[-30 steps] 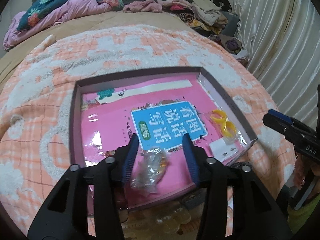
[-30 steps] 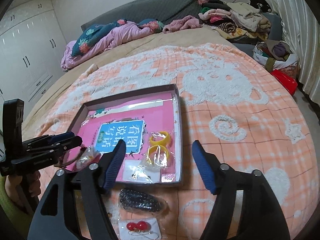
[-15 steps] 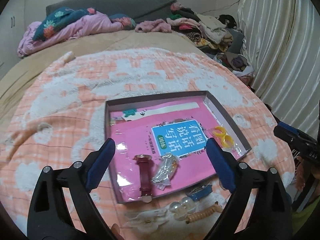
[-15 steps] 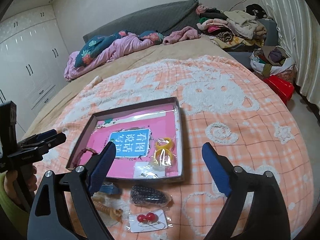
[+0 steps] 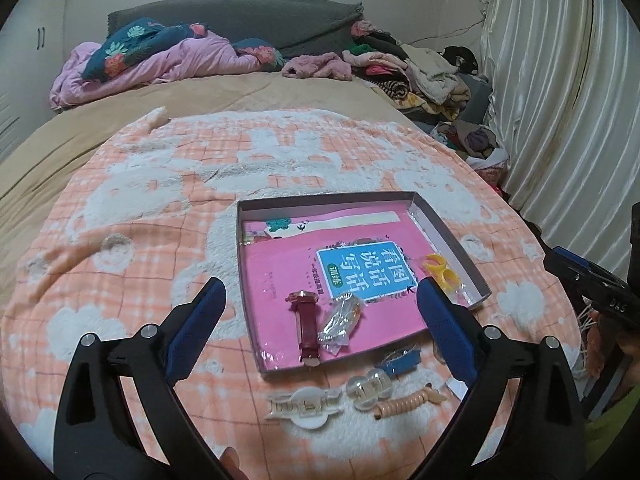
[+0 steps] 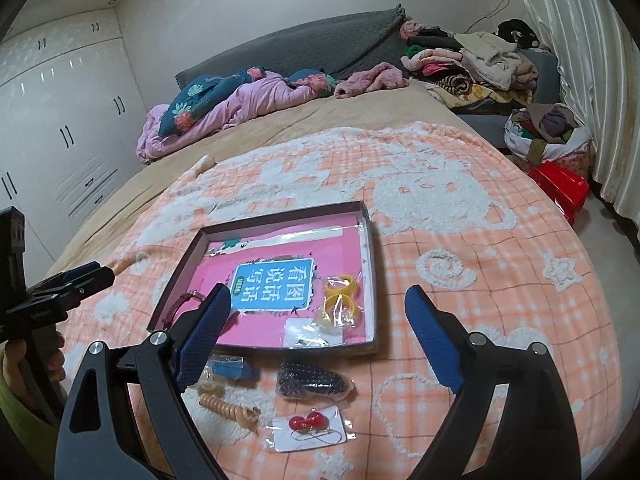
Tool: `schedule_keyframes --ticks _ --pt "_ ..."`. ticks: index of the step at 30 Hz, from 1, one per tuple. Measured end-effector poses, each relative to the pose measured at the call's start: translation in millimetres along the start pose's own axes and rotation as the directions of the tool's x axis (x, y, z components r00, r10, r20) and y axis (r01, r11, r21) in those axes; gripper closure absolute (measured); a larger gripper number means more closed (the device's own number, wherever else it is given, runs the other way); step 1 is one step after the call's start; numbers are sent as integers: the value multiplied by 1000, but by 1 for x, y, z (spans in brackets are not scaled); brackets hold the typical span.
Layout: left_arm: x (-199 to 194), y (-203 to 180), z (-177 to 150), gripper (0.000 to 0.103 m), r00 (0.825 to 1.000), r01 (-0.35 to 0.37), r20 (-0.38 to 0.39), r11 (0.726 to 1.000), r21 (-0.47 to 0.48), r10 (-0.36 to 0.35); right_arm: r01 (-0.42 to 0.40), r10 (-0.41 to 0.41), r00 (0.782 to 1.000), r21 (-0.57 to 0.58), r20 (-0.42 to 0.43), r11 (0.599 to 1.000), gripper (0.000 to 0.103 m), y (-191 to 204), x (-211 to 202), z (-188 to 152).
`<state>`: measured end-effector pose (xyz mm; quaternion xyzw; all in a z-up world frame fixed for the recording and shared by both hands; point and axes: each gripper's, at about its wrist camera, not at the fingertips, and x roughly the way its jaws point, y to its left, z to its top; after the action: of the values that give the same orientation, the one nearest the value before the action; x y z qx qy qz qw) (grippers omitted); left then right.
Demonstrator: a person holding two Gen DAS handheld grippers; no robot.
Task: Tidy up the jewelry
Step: 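Open both tools and withdraw them from the box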
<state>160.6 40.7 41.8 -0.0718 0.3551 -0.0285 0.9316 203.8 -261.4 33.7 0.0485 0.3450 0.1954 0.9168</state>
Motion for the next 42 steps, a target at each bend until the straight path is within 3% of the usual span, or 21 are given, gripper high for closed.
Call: schedule_keyframes --ticks 27,42 --pt "-13 0 -57 14 996 16 -85 1000 3 -16 -1 -10 994 -99 -105 995 15 26 -3 -50" --pt "5 -27 -100 14 978 83 -195 995 49 -72 -3 -19 986 -131 -165 991 15 21 8 -74"
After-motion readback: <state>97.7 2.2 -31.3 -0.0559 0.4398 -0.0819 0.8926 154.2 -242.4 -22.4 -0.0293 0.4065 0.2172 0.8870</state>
